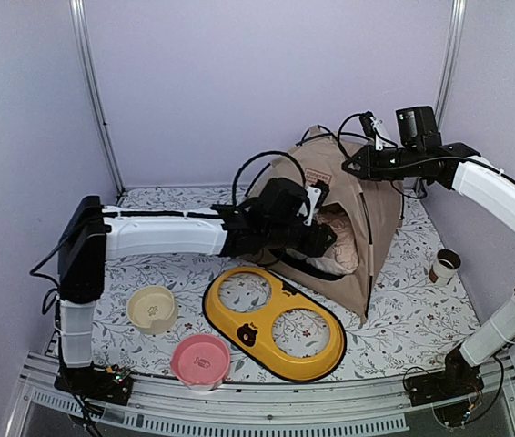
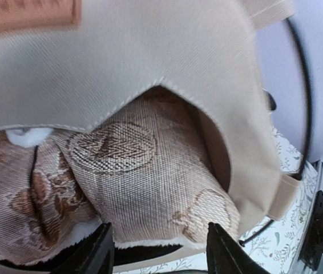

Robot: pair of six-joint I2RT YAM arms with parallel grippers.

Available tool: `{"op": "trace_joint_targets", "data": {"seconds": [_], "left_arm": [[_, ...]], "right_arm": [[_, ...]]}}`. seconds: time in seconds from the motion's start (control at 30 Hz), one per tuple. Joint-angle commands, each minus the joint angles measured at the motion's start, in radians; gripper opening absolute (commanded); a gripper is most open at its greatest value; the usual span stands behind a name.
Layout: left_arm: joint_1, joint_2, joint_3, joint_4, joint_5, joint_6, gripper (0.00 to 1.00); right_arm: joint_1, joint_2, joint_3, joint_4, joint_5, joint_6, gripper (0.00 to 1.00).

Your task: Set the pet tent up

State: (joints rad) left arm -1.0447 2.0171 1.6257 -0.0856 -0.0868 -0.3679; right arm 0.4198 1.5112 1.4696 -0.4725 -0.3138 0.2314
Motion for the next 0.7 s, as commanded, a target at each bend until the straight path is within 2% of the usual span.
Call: {"op": "trace_joint_targets", "data": {"seconds": [0.0,0.2,0.3,0.5,0.67], "left_arm": [[0.009,0.207,0.148,-0.053,0.020,0.035,0.53],[0.009,0.438,0.415,-0.130,0.062,0.042,0.54],[0.008,0.491,0.483,-0.158,0.085,0.035,0.55],[-0.004,0.469,0.422,-0.118,0.108,0.036,0.61],[-0.037,0.514,0.420,-0.094,0.187,0.053,0.61]], "right_arm": [[0.010,0.016,-0.027,-0.091,0.012,-0.007,0.02],[0.011,0.020,0.001,-0.112,0.006,-0.003,0.02],[0.010,0.017,0.008,-0.118,0.008,-0.001,0.02],[0.010,0.021,0.012,-0.125,0.012,-0.003,0.02],[0.012,0.029,0.011,-0.119,0.006,-0.001,0.02]]}}
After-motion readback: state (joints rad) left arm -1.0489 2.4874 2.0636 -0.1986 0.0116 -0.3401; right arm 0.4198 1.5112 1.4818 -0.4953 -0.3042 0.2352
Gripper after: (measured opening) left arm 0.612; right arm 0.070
